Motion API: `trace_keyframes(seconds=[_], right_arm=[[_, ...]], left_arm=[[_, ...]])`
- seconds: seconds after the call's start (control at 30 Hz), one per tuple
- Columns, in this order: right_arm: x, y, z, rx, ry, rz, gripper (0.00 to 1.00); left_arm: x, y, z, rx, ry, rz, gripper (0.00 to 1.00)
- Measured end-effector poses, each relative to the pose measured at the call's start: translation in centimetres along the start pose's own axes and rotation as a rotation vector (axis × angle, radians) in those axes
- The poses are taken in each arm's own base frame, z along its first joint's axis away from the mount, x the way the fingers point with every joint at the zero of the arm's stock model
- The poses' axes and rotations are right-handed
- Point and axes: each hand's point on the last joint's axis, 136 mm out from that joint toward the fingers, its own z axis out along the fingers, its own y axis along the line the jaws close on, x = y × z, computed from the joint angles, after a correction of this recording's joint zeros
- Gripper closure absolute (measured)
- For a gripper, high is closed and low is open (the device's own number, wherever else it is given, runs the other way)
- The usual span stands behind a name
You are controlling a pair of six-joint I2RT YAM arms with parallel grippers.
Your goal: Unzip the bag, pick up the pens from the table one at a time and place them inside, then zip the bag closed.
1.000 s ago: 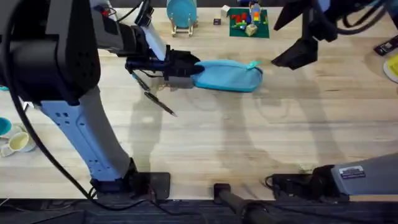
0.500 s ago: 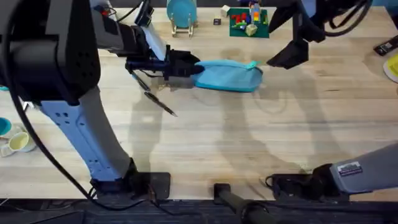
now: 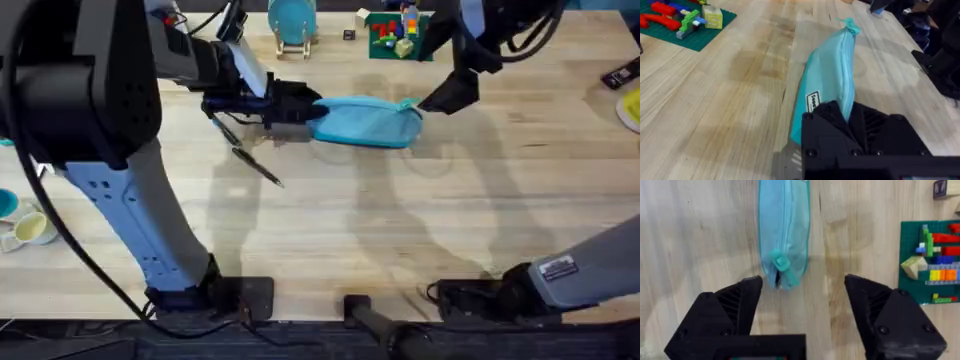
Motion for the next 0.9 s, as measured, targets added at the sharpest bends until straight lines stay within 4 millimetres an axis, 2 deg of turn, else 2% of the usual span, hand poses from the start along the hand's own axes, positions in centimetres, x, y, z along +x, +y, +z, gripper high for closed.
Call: trace_keyframes(seconds=[0.37, 0.63, 0.9], right_arm=[[0.2, 0.0, 1.4, -0.033, 0.007, 0.003, 0.024], [-1.1, 0.7, 2.1, -0.054, 0.004, -0.033, 0.026], [-1.0, 0.8, 2.7, -0.071, 0.009, -0.029, 0.026]], left_arm=[[0.0, 0.0, 0.0, 0.000, 0.000, 0.000, 0.959], [0.0, 0.0, 0.0, 0.000, 0.000, 0.000, 0.959], [0.0, 0.0, 0.0, 0.000, 0.000, 0.000, 0.959]])
